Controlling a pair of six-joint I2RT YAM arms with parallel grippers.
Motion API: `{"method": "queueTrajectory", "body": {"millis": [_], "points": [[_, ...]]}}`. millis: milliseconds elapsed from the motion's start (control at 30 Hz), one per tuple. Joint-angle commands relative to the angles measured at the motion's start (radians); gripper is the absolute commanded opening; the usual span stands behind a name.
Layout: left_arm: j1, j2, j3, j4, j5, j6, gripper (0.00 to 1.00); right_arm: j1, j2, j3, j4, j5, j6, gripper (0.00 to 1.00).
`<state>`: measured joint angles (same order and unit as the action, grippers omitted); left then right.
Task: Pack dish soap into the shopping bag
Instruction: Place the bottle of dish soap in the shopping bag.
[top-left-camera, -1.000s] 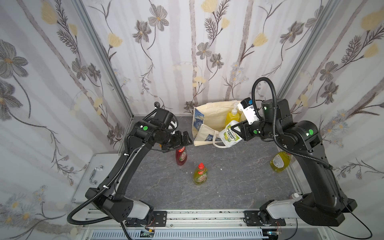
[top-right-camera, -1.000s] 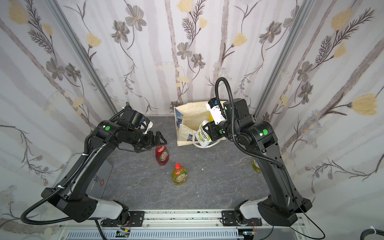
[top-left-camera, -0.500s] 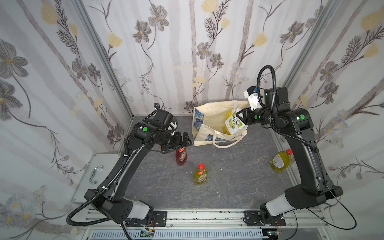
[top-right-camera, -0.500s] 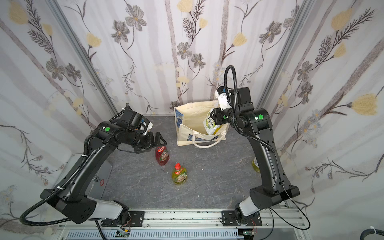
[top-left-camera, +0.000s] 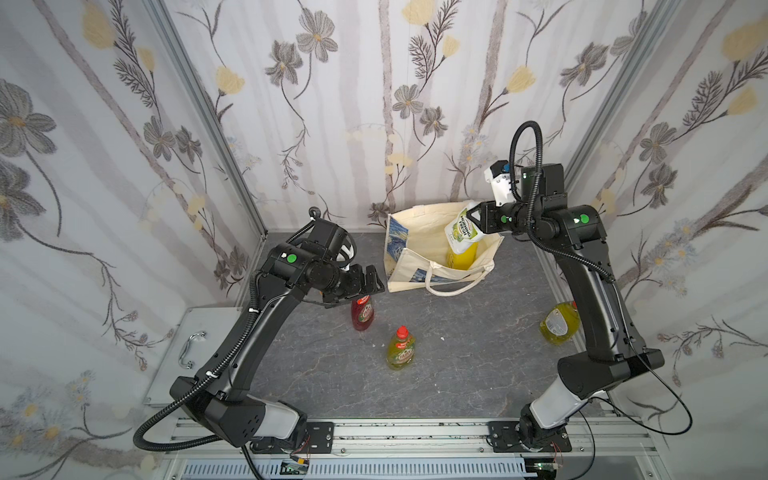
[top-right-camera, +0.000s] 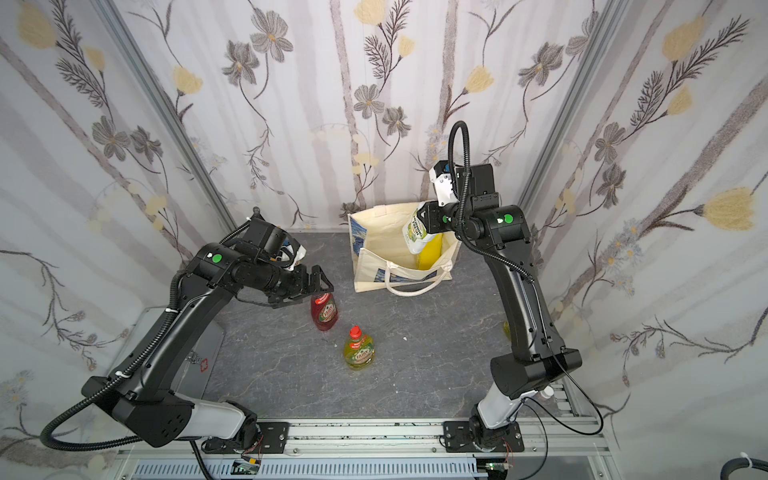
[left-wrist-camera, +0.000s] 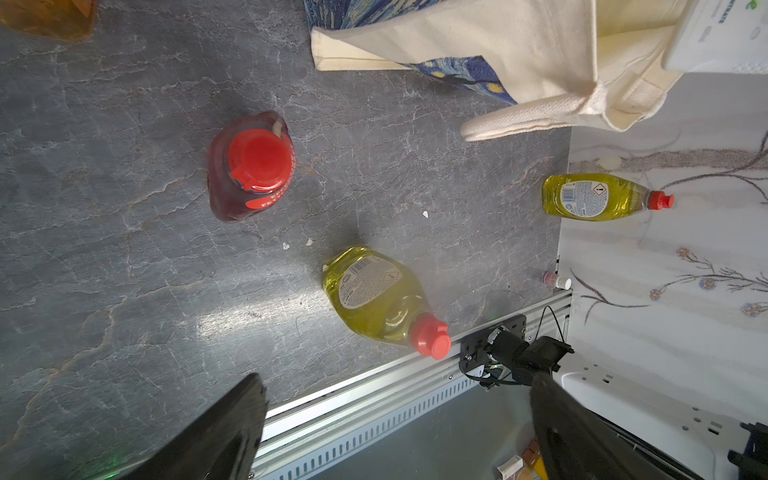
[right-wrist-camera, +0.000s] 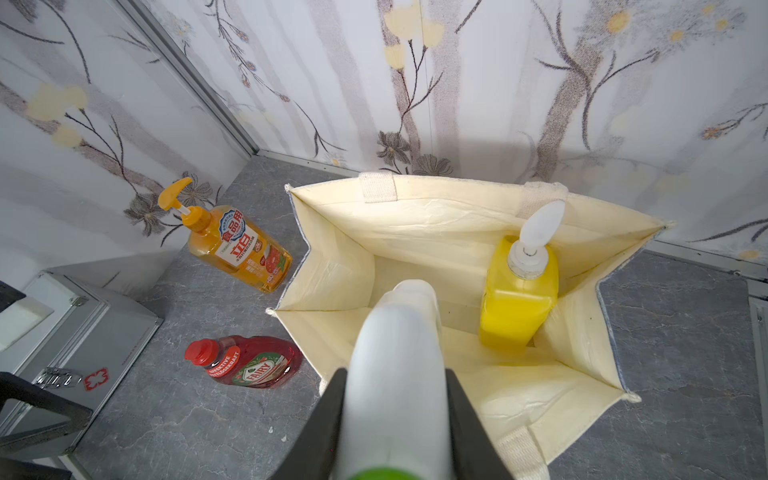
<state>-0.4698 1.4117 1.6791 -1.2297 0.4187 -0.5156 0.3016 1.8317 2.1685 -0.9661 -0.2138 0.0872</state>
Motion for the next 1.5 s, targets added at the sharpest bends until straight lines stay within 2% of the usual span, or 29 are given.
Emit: {"method": "queueTrajectory", "body": {"millis": [0, 400, 633, 1000, 1467], "points": [[0.000, 0.003, 0.003, 0.003, -0.003, 0.000, 1.00, -0.007, 0.032, 0.010, 0.151, -0.006, 0.016, 0.19], [0.001, 0.014, 0.085, -0.067, -0.072, 0.056, 1.00, -0.020, 0.157, 0.011, 0.243, 0.005, 0.066, 0.19], [0.003, 0.013, 0.095, -0.089, -0.120, 0.081, 1.00, -0.018, 0.236, 0.011, 0.262, 0.075, 0.064, 0.19], [0.030, 0.039, 0.103, -0.107, -0.137, 0.085, 1.00, 0.008, 0.351, 0.011, 0.325, 0.164, 0.026, 0.20], [0.056, 0.122, 0.189, -0.127, -0.126, 0.076, 1.00, 0.041, 0.472, 0.020, 0.353, 0.237, 0.019, 0.20]]}}
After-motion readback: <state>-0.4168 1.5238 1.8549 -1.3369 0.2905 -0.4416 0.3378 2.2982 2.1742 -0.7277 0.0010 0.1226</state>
